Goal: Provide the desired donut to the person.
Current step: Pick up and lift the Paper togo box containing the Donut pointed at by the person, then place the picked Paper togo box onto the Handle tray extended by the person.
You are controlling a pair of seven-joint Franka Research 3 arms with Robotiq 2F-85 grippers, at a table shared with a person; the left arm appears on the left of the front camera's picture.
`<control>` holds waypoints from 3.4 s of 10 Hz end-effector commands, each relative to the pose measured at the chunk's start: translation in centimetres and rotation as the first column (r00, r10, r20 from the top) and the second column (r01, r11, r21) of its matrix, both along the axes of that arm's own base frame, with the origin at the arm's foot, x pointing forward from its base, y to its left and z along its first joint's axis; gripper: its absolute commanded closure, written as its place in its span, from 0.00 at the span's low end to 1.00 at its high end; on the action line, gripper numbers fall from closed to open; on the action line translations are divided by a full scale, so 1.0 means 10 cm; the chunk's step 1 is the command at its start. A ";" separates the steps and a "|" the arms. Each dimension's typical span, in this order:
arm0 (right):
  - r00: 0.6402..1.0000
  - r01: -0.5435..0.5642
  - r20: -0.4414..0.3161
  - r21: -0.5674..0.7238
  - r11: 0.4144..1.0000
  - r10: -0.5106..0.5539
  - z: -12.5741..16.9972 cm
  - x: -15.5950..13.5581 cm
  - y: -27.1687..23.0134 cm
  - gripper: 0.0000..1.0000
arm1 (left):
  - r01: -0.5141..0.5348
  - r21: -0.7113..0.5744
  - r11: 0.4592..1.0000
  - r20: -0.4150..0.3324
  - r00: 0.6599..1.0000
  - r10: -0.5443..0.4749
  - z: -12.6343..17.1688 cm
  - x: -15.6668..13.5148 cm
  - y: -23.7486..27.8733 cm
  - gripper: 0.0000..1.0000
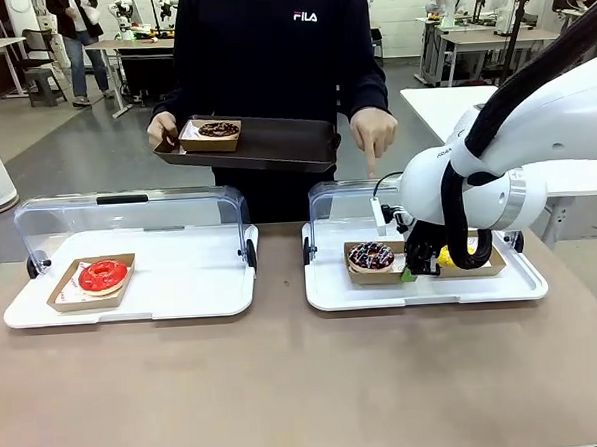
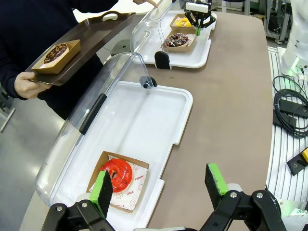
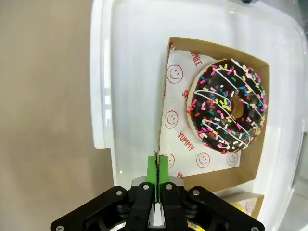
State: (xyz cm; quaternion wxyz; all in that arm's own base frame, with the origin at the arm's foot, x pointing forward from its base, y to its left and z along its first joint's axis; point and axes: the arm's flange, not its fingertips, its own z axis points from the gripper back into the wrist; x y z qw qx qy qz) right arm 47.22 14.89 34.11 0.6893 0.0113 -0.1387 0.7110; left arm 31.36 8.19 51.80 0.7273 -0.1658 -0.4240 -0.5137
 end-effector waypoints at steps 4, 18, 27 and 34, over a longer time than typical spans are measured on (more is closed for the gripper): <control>0.995 -0.061 0.082 -0.042 0.997 0.065 0.55 -0.76 0.07 1.00 | 0.001 -0.009 1.000 0.003 1.000 -0.001 0.00 0.00 0.01 0.00; 0.933 -0.241 0.261 -0.063 0.968 0.249 2.35 -2.23 0.26 1.00 | 0.001 -0.009 1.000 0.003 1.000 -0.001 0.00 0.00 0.01 0.00; 0.933 -0.241 0.261 -0.063 0.968 0.249 2.35 -2.23 0.26 1.00 | 0.001 -0.009 1.000 0.003 1.000 -0.001 0.00 0.00 0.01 0.00; 0.933 -0.241 0.261 -0.063 0.968 0.249 2.35 -2.23 0.26 1.00 | 0.001 -0.009 1.000 0.003 1.000 -0.001 0.00 0.00 0.01 0.00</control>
